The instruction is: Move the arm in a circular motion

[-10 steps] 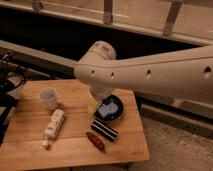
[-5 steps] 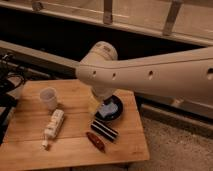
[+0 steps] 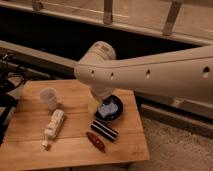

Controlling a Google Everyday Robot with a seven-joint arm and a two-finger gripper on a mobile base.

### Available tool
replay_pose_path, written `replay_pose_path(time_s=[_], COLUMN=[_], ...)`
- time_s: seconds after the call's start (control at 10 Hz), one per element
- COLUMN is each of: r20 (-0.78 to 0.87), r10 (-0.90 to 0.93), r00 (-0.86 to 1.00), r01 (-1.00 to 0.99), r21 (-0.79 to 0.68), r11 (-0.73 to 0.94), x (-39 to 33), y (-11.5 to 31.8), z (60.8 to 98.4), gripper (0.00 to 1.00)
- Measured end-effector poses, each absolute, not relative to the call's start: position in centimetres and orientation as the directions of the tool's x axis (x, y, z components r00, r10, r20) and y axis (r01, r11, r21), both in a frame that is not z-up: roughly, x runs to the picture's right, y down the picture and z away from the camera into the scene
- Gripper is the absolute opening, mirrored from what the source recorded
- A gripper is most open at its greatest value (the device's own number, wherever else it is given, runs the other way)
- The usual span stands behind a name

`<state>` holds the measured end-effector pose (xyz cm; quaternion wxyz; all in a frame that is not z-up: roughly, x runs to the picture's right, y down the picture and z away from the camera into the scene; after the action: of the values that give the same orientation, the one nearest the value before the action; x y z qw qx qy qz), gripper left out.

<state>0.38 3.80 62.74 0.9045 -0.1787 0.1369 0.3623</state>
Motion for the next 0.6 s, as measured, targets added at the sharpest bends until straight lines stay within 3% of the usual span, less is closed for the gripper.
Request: replay_pose_path(time_s=[0.6], r20=[-0.388], r10=[0.671], r00=[0.631], r01=[-0.773], r21=[-0.247], r11=[0.584], x=[4.5], y=[-3.6], z=[68.9], gripper=[1.0])
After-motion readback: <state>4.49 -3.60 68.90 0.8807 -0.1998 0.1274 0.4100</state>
